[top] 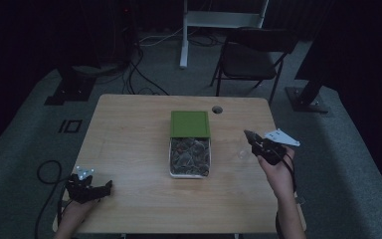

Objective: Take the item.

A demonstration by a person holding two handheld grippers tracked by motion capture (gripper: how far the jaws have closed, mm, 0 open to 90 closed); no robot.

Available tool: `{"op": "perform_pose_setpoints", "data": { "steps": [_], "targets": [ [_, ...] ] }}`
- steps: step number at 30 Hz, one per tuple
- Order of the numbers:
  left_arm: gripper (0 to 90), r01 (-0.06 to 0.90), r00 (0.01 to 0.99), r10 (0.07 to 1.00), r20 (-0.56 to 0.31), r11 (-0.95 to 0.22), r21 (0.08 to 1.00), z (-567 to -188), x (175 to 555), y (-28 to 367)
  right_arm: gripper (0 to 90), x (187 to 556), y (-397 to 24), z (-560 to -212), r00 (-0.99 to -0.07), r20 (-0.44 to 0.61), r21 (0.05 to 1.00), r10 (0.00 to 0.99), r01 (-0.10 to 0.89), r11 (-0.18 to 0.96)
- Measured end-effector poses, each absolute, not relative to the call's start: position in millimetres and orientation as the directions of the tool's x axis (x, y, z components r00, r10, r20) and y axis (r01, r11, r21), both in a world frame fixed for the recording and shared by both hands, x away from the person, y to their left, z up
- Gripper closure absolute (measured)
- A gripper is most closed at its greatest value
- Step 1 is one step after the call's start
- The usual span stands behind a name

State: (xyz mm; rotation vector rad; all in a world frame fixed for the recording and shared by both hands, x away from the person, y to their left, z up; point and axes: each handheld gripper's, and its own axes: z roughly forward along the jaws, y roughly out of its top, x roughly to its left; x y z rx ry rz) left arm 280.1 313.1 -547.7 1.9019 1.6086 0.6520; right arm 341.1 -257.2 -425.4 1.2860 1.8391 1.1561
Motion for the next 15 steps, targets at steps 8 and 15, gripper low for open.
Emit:
{"op": "perform_pose_setpoints", "data": {
  "steps": [8,15],
  "targets": [
    [0.5,0.715,0.162,0.987,0.009,-0.124,0.688,-548,280,313,75.0,351,-263,-436,-0.322,0.007,0.893,0.947,0.428,0.139],
    [0.5,0.715,0.163,0.987,0.010,-0.125,0.688,-548,280,313,75.0,359,-264,-445,-0.305,0.023,0.884,0.952,0.450,0.123]
  ]
}}
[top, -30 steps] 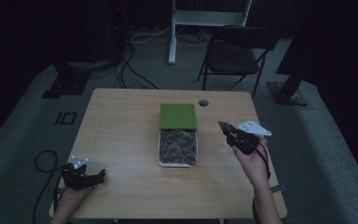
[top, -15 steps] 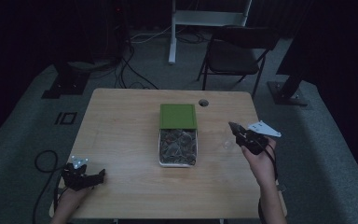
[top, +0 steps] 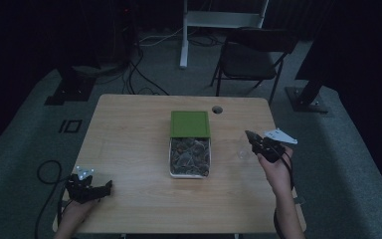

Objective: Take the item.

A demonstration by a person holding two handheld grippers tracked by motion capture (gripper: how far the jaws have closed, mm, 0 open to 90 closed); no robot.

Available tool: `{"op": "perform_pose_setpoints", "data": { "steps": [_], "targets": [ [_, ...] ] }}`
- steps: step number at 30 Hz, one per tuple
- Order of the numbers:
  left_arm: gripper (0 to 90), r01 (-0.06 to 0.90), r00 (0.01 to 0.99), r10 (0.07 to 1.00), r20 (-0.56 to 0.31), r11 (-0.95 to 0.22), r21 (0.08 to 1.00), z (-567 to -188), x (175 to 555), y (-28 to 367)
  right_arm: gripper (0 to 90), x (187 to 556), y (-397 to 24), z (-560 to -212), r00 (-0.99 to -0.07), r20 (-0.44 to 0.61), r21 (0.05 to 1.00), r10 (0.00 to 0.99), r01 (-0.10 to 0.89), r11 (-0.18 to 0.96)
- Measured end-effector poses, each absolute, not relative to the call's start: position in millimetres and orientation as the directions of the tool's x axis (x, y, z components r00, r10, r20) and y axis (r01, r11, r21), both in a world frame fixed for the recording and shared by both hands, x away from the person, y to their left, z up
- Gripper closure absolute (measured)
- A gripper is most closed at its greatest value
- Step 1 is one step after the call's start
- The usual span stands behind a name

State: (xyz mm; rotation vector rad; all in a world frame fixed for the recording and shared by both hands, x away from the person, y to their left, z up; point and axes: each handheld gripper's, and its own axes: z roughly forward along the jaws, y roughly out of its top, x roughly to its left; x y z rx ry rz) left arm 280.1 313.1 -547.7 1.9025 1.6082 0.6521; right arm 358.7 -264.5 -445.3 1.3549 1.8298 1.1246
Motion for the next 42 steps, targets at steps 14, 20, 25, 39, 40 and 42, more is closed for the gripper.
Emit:
{"op": "perform_pose_setpoints", "data": {
  "steps": [14,20,25,39,40,42],
  "targets": [
    [0.5,0.715,0.162,0.987,0.009,-0.124,0.688,-548,280,313,72.0,368,-265,-461,-0.298,0.044,0.853,0.954,0.508,0.119],
    [0.5,0.715,0.162,0.987,0.010,-0.124,0.688,-548,280,313,65.2,370,-265,-461,-0.300,0.058,0.847,0.952,0.520,0.112],
    [0.5,0.715,0.162,0.987,0.010,-0.124,0.688,-548,280,313,56.6,370,-265,-458,-0.292,0.062,0.853,0.954,0.512,0.102],
    [0.5,0.715,0.162,0.987,0.010,-0.124,0.688,-548,280,313,17.8,361,-261,-454,-0.318,0.056,0.875,0.946,0.472,0.107],
    [0.5,0.715,0.163,0.987,0.010,-0.125,0.688,-548,280,313,17.3,360,-261,-454,-0.318,0.059,0.876,0.946,0.471,0.103],
    [0.5,0.715,0.162,0.987,0.010,-0.124,0.688,-548,280,313,16.4,358,-262,-454,-0.315,0.071,0.876,0.947,0.473,0.091]
  ]
}}
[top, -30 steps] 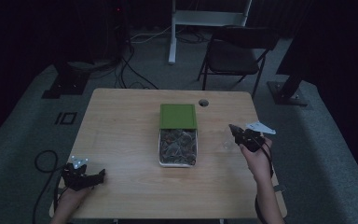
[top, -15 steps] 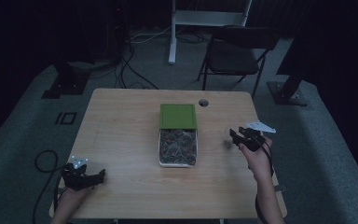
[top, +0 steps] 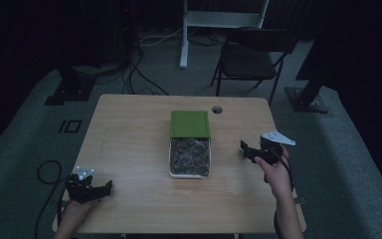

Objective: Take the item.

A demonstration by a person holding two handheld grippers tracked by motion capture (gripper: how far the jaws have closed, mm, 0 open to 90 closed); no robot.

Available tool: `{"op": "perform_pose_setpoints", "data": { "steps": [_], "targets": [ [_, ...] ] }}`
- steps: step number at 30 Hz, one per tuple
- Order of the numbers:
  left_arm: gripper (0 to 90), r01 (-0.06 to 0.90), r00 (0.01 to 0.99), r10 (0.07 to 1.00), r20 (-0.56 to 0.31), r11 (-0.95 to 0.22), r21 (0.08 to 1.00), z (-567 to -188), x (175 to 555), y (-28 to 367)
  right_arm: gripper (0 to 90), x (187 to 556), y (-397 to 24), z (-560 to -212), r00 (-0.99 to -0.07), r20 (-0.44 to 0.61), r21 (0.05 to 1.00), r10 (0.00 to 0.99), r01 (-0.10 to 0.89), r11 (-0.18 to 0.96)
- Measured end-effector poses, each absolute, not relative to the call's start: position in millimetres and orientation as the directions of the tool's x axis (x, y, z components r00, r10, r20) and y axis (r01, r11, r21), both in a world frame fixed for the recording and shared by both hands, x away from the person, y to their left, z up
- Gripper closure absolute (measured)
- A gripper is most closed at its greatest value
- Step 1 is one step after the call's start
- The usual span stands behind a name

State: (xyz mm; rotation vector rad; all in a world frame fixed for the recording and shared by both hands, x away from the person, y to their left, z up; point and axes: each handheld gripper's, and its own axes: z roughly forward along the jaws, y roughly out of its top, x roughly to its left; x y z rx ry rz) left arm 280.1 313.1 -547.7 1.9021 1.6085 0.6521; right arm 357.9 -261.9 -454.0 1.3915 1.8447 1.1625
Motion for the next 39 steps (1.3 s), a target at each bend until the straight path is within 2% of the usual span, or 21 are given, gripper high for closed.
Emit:
{"op": "perform_pose_setpoints", "data": {
  "steps": [39],
  "targets": [
    [0.5,0.714,0.163,0.987,0.011,-0.126,0.688,-548,280,313,14.1,311,-280,-491,-0.344,0.073,0.834,0.936,0.535,0.132]
  ]
}}
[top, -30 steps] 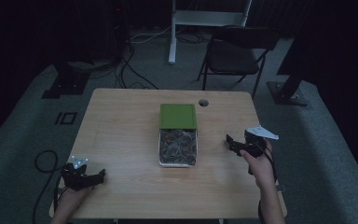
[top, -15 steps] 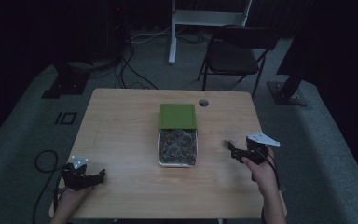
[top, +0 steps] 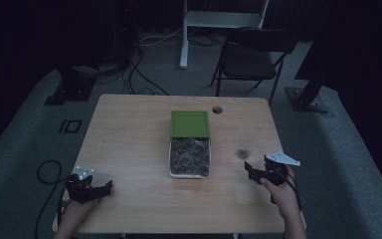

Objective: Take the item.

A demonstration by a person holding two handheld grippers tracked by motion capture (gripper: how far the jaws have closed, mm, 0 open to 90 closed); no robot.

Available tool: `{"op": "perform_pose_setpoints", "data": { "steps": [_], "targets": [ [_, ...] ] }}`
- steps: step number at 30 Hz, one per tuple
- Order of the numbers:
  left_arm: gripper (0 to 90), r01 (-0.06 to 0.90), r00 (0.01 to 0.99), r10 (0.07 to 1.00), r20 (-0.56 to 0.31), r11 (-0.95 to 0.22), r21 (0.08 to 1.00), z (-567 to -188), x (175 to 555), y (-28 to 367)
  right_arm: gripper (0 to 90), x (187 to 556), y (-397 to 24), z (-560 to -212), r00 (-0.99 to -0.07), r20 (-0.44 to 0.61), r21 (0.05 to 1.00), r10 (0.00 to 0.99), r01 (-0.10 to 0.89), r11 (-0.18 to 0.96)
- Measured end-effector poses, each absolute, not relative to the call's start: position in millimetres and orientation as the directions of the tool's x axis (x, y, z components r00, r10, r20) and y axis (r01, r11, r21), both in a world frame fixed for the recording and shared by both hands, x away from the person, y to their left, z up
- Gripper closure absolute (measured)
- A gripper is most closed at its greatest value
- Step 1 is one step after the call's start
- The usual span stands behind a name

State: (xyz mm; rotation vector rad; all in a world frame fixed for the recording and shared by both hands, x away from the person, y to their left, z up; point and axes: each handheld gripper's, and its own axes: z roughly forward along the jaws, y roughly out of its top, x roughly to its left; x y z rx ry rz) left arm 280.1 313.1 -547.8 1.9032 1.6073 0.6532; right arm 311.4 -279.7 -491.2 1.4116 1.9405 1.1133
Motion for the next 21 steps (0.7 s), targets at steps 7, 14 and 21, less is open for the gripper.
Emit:
{"op": "perform_pose_setpoints", "data": {
  "steps": [7,14,21],
  "targets": [
    [0.5,0.714,0.163,0.987,0.011,-0.126,0.688,-548,280,313,14.1,303,-282,-506,-0.346,0.078,0.819,0.935,0.557,0.137],
    [0.5,0.714,0.163,0.987,0.011,-0.126,0.688,-548,280,313,14.1,291,-283,-520,-0.376,0.089,0.806,0.922,0.571,0.155],
    [0.5,0.714,0.163,0.987,0.011,-0.126,0.688,-548,280,313,14.0,283,-283,-532,-0.396,0.083,0.785,0.914,0.591,0.185]
  ]
}}
